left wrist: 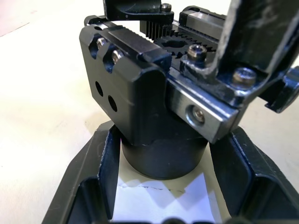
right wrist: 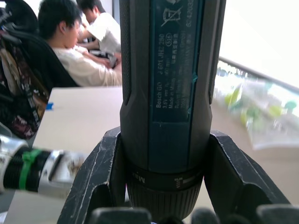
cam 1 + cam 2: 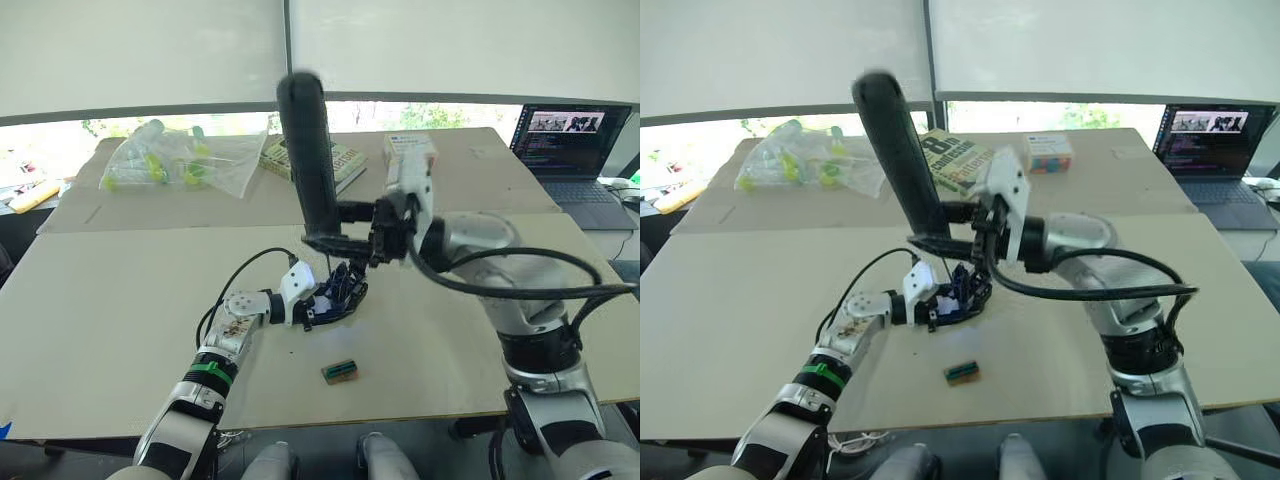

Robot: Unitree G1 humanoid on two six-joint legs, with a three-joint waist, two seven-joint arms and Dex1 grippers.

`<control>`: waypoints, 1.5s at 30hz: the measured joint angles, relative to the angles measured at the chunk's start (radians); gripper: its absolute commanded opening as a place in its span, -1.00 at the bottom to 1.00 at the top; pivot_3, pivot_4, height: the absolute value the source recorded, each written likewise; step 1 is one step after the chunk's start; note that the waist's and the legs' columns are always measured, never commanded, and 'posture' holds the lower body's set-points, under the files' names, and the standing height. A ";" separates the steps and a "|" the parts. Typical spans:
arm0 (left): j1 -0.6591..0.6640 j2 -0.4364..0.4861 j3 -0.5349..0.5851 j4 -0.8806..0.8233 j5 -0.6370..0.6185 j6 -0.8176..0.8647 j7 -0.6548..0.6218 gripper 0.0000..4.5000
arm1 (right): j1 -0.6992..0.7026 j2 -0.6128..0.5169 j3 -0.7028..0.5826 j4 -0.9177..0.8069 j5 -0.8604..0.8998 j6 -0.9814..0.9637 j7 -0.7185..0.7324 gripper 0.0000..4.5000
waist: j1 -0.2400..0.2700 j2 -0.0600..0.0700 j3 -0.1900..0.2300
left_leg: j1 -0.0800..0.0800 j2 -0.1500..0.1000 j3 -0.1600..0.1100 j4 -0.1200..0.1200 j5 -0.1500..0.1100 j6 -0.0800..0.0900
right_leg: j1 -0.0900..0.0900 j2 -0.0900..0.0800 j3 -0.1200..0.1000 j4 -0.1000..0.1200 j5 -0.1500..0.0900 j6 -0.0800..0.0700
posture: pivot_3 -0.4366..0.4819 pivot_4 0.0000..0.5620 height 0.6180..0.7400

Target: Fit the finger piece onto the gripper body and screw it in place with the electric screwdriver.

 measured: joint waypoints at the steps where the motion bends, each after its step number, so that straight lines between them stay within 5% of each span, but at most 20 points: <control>1: 0.000 -0.001 0.000 0.001 0.000 0.000 0.001 0.01 | -0.004 0.006 -0.009 -0.015 0.014 0.000 0.000 -0.15 | 0.000 0.000 0.000 | 0.000 0.000 0.000 0.000 0.000 0.000 | 0.000 0.000 0.000 0.000 0.000 0.000 | -0.05 -0.47 1.00; 4: 0.000 -0.007 0.000 0.003 0.000 0.003 0.007 0.01 | 0.000 0.014 -0.017 -0.063 0.078 0.016 0.006 -0.15 | 0.001 0.000 0.000 | 0.000 0.000 0.000 0.000 0.000 0.000 | 0.001 0.000 0.000 0.000 0.000 0.000 | -0.05 -0.47 1.00; 9: 0.012 0.020 0.007 -0.033 -0.006 0.045 0.008 0.99 | 0.032 -0.002 -0.060 -0.087 0.190 0.103 -0.035 -0.15 | 0.000 0.000 0.000 | 0.000 0.000 0.000 0.000 0.000 0.000 | 0.001 0.000 0.000 0.000 0.000 0.000 | -0.05 -0.47 1.00; 13: 0.118 0.177 0.037 -0.238 -0.082 0.169 -0.082 1.00 | 0.077 -0.114 -0.196 -0.099 0.406 0.273 -0.145 -0.15 | -0.005 0.000 0.000 | -0.002 0.001 0.000 -0.004 0.000 0.000 | -0.003 0.000 0.001 -0.001 0.000 0.000 | -0.05 -0.47 1.00; 18: 0.199 0.441 0.144 -0.620 -0.328 0.495 -0.211 1.00 | 0.286 -0.471 -0.380 0.016 0.739 0.622 -0.355 -0.15 | 0.027 -0.001 0.001 | -0.013 0.001 0.000 -0.004 0.001 -0.001 | -0.013 -0.002 0.000 -0.001 0.000 -0.001 | -0.05 -0.47 1.00; 20: 0.169 0.485 0.196 -0.675 -0.392 0.574 -0.210 1.00 | 0.357 -0.524 -0.390 0.085 0.768 0.701 -0.405 -0.15 | 0.027 0.000 0.001 | -0.013 0.000 0.001 -0.004 0.001 0.000 | -0.013 -0.004 0.000 -0.001 0.000 -0.001 | -0.05 -0.47 1.00; 25: 0.120 0.578 0.245 -0.780 -0.490 0.682 -0.222 1.00 | 0.430 -0.608 -0.380 0.270 0.726 0.842 -0.469 -0.15 | 0.008 0.002 0.002 | -0.011 0.000 0.012 -0.004 0.002 0.001 | -0.012 -0.003 0.001 0.000 0.000 0.000 | -0.05 -0.47 1.00; 32: 0.074 0.598 0.239 -0.760 -0.480 0.655 -0.236 1.00 | 0.348 -0.580 -0.158 0.458 0.418 0.834 -0.437 -0.15 | -0.012 0.002 0.003 | -0.010 0.003 0.014 -0.004 0.002 0.001 | -0.012 0.002 0.002 0.001 0.001 -0.001 | -0.05 -0.47 1.00; 34: 0.071 0.598 0.236 -0.757 -0.473 0.647 -0.235 1.00 | 0.322 -0.579 -0.124 0.471 0.361 0.807 -0.403 0.30 | -0.014 0.002 0.003 | -0.010 0.002 0.014 -0.004 0.002 0.001 | -0.012 0.001 0.002 0.000 0.001 -0.001 | -0.05 -0.47 1.00; 39: 0.082 0.611 0.234 -0.754 -0.469 0.643 -0.236 1.00 | 0.306 -0.583 -0.104 0.496 0.272 0.748 -0.284 0.99 | -0.008 0.001 0.003 | -0.010 0.002 0.014 -0.002 0.002 0.001 | -0.010 0.001 0.002 0.000 0.001 0.000 | -0.05 -0.47 1.00; 45: 0.163 0.753 0.257 -0.687 -0.469 0.667 -0.300 1.00 | 0.407 -0.773 -0.213 0.343 0.271 0.680 -0.049 0.99 | -0.002 0.006 0.006 | -0.012 0.002 0.014 -0.002 0.002 0.001 | -0.013 0.001 0.001 0.001 0.001 0.000 | -0.05 -0.47 1.00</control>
